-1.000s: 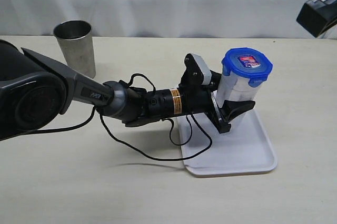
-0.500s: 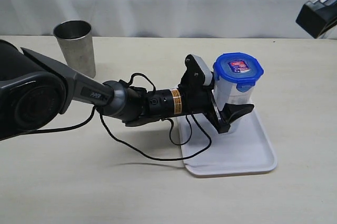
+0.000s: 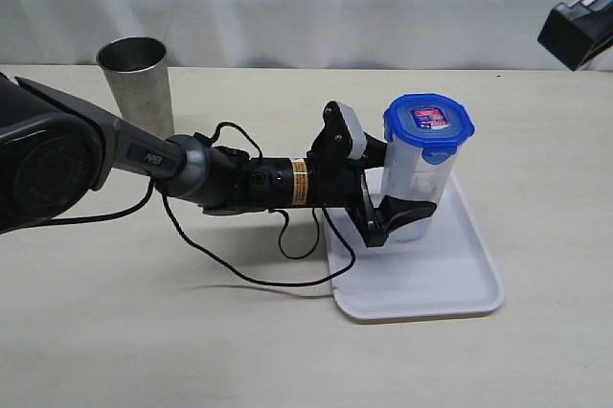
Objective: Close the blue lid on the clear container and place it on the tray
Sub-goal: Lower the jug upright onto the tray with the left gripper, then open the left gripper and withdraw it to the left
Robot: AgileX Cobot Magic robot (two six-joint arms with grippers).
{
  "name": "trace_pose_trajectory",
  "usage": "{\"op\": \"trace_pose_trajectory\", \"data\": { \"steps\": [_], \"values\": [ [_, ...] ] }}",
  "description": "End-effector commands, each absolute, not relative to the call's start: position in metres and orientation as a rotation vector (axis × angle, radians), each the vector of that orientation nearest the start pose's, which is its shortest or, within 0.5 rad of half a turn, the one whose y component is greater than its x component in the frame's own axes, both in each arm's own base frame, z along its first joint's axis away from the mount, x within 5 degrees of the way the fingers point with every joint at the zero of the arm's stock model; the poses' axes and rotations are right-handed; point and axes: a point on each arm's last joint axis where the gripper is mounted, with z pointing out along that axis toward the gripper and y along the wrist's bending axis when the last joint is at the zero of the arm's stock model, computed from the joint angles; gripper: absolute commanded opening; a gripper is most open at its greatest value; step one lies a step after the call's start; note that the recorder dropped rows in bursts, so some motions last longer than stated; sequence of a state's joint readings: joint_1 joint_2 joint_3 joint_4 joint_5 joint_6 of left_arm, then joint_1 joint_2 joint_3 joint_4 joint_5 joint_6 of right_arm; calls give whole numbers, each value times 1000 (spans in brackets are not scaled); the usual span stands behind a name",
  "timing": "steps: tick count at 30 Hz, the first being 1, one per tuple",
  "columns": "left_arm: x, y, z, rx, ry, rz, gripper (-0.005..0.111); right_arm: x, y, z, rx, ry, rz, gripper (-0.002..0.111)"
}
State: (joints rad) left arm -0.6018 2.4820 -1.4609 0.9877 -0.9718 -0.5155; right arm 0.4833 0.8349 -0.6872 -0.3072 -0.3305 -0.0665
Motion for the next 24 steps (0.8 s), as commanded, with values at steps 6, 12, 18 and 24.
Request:
{"op": "trace_pose_trajectory", "data": {
  "steps": [6,12,18,24],
  "values": [
    [366,-307,74,1282,1437,-975,79,154,90,386,-609,1177,169,5],
    [373,-295,70,1302,1484,-961,79,154,90,386,-609,1177,169,5],
    [382,-278,67,1277,1560,-978,79,154,90,386,-609,1177,169,5],
    [390,-262,66,1287,1588,-966,74,154,90,386,-609,1177,169,5]
  ]
}}
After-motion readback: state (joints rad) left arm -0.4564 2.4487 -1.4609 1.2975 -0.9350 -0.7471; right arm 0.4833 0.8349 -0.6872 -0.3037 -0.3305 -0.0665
